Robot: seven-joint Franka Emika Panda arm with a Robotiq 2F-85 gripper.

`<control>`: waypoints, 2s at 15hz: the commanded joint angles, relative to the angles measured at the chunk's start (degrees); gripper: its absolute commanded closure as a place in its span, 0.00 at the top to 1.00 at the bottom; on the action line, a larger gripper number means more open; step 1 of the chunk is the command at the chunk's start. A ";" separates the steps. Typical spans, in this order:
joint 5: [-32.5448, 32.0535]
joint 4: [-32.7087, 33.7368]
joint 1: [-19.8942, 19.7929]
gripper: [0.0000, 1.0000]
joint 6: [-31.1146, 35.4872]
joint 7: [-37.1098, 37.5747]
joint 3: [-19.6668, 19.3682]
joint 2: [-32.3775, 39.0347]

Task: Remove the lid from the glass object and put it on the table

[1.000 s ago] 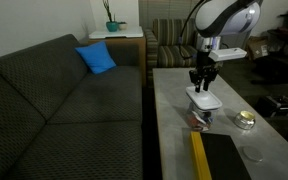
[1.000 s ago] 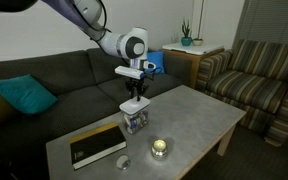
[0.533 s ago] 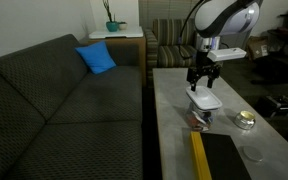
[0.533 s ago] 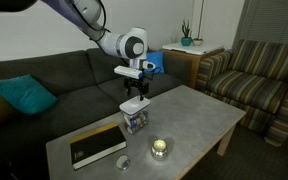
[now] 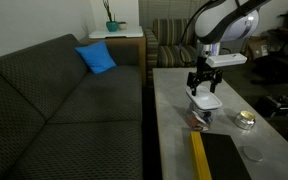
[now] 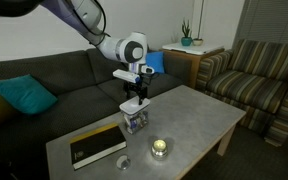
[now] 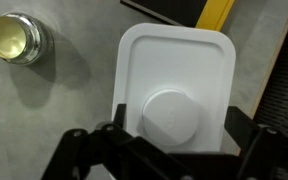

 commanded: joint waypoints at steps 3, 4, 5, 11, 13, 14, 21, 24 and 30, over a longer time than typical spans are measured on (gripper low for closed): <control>0.49 -0.17 0.25 1.00 0.10 1.96 -0.98 0.84; 0.39 -0.02 0.34 1.00 0.22 2.15 -1.07 0.84; 0.30 0.09 0.45 1.00 0.42 2.45 -1.21 0.84; -0.13 0.56 0.64 1.00 2.55 4.34 -2.39 0.85; -0.02 0.47 0.60 1.00 3.26 4.55 -2.47 0.85; 0.13 0.25 0.51 1.00 3.74 4.36 -2.30 0.85; 1.14 -0.93 0.26 0.92 5.66 3.45 -0.40 0.17; 1.11 -1.28 0.25 0.84 5.58 3.55 0.16 -0.21; 1.08 -1.62 0.02 0.57 5.90 3.94 0.24 -0.41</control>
